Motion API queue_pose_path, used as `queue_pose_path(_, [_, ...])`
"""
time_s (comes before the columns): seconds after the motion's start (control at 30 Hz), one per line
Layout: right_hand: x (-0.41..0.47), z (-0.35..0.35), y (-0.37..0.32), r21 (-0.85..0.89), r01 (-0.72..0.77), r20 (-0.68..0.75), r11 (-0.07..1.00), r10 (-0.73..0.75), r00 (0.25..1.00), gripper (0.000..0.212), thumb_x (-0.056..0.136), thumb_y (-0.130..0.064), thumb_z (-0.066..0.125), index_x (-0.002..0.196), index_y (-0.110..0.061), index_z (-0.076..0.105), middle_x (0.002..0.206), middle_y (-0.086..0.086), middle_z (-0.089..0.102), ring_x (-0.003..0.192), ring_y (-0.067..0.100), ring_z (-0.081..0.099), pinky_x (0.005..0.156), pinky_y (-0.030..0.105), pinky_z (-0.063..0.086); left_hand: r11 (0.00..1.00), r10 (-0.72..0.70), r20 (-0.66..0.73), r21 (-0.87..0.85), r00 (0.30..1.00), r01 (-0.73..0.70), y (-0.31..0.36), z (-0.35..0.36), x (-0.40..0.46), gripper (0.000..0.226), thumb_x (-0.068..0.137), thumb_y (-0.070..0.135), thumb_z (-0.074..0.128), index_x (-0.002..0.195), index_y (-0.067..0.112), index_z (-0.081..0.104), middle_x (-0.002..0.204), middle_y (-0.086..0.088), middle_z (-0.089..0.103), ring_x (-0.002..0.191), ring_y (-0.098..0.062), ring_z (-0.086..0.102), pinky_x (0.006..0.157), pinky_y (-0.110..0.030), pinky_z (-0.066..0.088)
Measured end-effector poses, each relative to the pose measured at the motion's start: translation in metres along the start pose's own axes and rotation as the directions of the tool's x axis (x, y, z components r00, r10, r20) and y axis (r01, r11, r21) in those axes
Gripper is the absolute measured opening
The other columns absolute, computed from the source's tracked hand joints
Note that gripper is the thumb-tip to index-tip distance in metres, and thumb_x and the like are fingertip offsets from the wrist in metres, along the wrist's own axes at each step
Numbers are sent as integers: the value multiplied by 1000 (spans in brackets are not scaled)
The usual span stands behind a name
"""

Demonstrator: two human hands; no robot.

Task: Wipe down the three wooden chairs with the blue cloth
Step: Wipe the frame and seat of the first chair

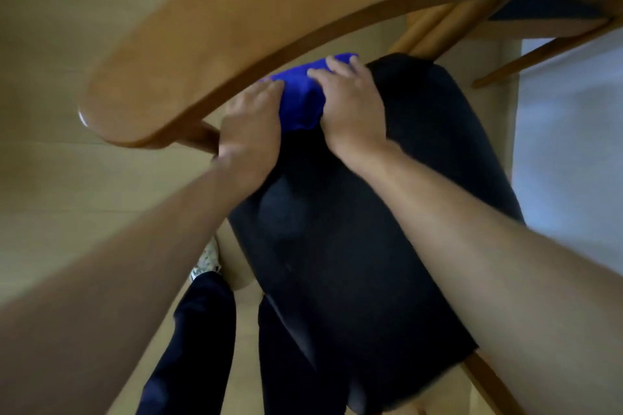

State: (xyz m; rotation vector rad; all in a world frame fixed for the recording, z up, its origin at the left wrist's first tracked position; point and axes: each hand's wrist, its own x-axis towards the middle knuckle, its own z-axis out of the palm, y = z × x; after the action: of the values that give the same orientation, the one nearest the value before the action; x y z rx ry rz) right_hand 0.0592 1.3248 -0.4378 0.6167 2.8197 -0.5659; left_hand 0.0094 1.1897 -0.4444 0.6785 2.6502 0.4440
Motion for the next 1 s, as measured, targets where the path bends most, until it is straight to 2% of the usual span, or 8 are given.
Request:
queue_pose_path(0.13, [-48,-5,-8,47,76,124,996,-82,989,65,90,2,44,147,-28,41,158,-1,31,141,28,22,110,34,35,999,-20,-2,-32,1000,20,-8,-9,-57,59,87,-7,42,144,10,41,149,-8,39,136,-26,39,110,-33,30])
queue_pose_path(0.27, [-72,-17,-10,102,127,261,987,-150,954,69,84,2,53,146,-28,43,155,-5,34,138,24,24,104,34,42,998,-48,86,35,995,45,-5,-16,-99,66,78,-11,55,140,11,46,146,-7,45,134,-27,42,105,-37,40])
queue_pose_path(0.37, [-98,-29,5,75,202,368,976,-216,904,66,88,-8,58,147,-31,40,157,-9,30,141,18,20,106,29,39,999,-22,131,49,991,16,6,-10,-132,68,61,-15,68,126,4,60,129,-14,60,119,-36,57,85,-47,55])
queue_pose_path(0.47, [-114,-40,23,82,198,443,977,-213,871,66,88,-7,57,147,-33,40,156,-13,32,141,12,21,109,29,37,1000,18,227,12,974,-21,21,-7,-155,67,61,-12,66,126,5,60,128,-13,61,119,-35,57,91,-50,52])
queue_pose_path(0.63, [-67,-65,46,69,105,166,992,-115,979,70,85,5,55,145,-28,43,154,-7,36,143,15,27,120,39,21,990,138,60,-33,989,-136,43,-16,-70,60,81,-1,59,137,14,45,136,-9,52,125,-27,51,103,-44,43])
queue_pose_path(0.73, [-11,-60,69,91,91,29,992,-94,995,70,81,10,52,143,-21,47,150,4,42,139,23,36,117,44,28,985,145,15,-96,989,-143,46,-7,-6,54,89,0,47,141,16,43,138,-9,52,124,-26,50,104,-41,41])
queue_pose_path(0.87, [-6,-37,74,14,51,32,999,-52,998,65,85,9,49,144,-17,47,152,11,40,140,30,34,118,39,24,983,167,79,-85,983,-161,48,5,19,46,91,2,43,135,15,51,135,-9,54,124,-26,50,102,-30,34])
queue_pose_path(1.0, [-83,-32,59,-20,6,65,1000,-5,998,71,85,3,59,147,-25,40,155,1,35,140,25,31,114,35,25,979,201,46,-43,979,-199,46,7,-49,53,89,0,49,141,12,44,148,-8,42,139,-26,34,114,-37,22])
